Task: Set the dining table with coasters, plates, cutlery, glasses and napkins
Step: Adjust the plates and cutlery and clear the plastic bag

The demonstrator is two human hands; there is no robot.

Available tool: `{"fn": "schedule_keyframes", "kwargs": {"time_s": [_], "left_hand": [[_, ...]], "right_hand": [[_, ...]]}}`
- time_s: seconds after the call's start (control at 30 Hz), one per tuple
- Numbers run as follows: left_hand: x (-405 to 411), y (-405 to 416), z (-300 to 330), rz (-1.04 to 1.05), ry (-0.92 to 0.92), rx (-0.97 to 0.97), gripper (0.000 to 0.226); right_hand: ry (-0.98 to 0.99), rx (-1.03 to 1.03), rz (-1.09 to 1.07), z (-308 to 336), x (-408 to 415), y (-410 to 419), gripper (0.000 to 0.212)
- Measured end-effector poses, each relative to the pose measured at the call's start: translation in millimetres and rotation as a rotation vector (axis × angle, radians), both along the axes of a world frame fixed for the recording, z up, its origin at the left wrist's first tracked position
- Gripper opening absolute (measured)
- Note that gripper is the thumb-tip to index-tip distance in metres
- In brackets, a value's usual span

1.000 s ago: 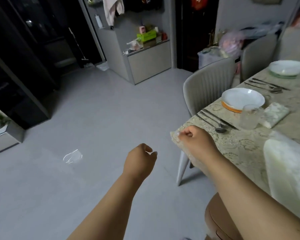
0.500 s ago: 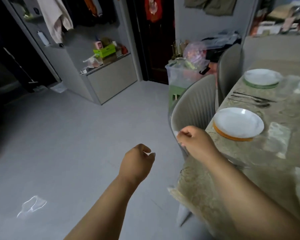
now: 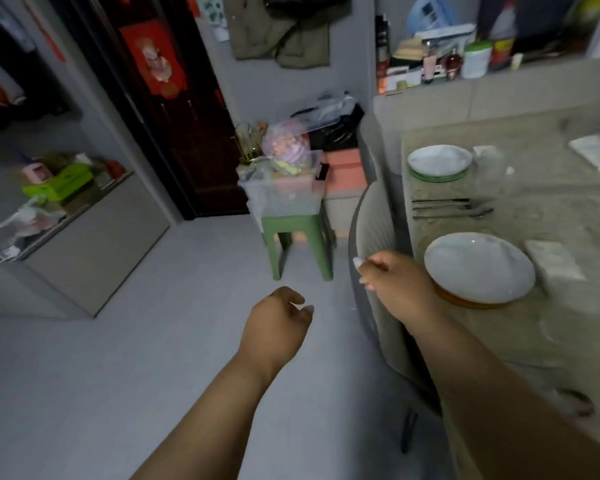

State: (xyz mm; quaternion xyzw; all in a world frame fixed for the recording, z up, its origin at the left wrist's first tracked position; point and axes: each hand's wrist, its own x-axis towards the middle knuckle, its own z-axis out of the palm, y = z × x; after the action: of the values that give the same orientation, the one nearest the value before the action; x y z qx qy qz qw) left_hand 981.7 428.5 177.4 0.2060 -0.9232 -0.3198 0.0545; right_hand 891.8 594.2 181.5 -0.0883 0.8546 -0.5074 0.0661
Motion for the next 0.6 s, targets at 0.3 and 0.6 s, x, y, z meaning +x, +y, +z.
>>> {"fn": "schedule_keyframes", "kwargs": {"time_s": [0.3,0.6], "left_hand": [[-122.5,-53.5,-6.5,-0.342,-0.007,0.141,0.01],[-262.3,-28.7,-10.0,-0.655,-0.011,0.104,0.008]], "right_hand": [[-0.073,-0.003,-0.411,-16.1,-52.7,-28.6,0.027],[-0.053,-0.042,-0.739,-26.3,-150.1,-11.6,0.028]]}}
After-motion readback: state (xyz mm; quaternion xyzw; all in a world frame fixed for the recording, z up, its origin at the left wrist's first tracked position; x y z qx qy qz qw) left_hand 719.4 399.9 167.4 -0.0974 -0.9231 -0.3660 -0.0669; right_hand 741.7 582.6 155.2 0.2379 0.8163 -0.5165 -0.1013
